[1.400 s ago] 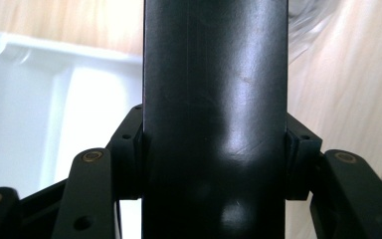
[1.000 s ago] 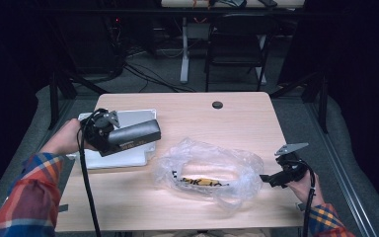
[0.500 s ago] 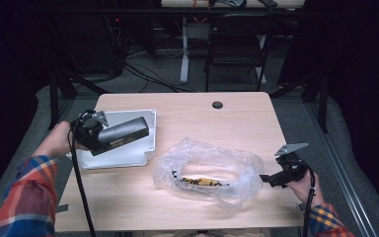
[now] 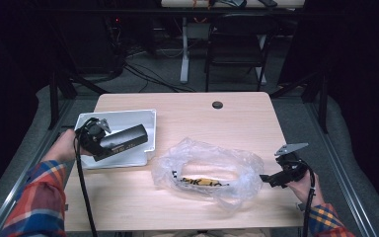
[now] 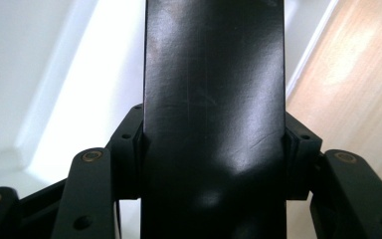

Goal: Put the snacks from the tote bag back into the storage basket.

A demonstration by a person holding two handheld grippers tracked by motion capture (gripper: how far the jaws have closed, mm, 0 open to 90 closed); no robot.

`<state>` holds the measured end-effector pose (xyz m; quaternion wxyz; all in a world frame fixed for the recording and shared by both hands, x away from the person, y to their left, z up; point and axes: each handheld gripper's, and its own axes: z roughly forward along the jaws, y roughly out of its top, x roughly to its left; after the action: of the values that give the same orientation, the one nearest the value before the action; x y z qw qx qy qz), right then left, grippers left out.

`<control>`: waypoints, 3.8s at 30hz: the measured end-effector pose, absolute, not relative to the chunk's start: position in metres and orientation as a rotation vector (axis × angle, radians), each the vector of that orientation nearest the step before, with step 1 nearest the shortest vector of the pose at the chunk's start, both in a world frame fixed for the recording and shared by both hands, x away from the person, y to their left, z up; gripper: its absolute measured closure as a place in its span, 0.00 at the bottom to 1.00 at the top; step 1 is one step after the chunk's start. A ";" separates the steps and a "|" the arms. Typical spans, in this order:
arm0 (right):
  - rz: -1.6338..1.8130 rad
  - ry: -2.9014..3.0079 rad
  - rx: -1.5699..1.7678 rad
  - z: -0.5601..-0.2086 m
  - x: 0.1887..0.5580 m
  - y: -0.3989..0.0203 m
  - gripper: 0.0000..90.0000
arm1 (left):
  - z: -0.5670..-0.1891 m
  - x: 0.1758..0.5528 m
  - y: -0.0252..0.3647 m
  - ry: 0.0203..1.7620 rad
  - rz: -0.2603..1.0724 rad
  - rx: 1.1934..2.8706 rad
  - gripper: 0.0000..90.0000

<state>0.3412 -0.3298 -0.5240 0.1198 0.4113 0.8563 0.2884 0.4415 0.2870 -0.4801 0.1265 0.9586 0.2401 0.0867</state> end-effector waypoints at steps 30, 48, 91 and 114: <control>0.826 2.510 1.190 -0.526 0.341 -0.329 0.02 | -0.528 0.456 0.296 0.793 0.274 2.691 0.40; 0.831 2.501 1.189 -0.524 0.340 -0.328 0.03 | -0.485 0.463 0.266 0.994 0.438 2.375 0.66; 0.818 2.501 1.183 -0.525 0.342 -0.329 0.03 | -0.518 0.490 0.214 1.350 0.321 2.309 0.99; 0.821 2.483 1.184 -0.521 0.340 -0.330 0.03 | -0.486 0.467 0.220 1.272 0.437 2.223 0.33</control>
<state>0.3403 -0.3304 -0.5207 0.1349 0.4088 0.8570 0.2833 0.4670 0.2199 -0.4859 0.2682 0.8243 0.4715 0.1621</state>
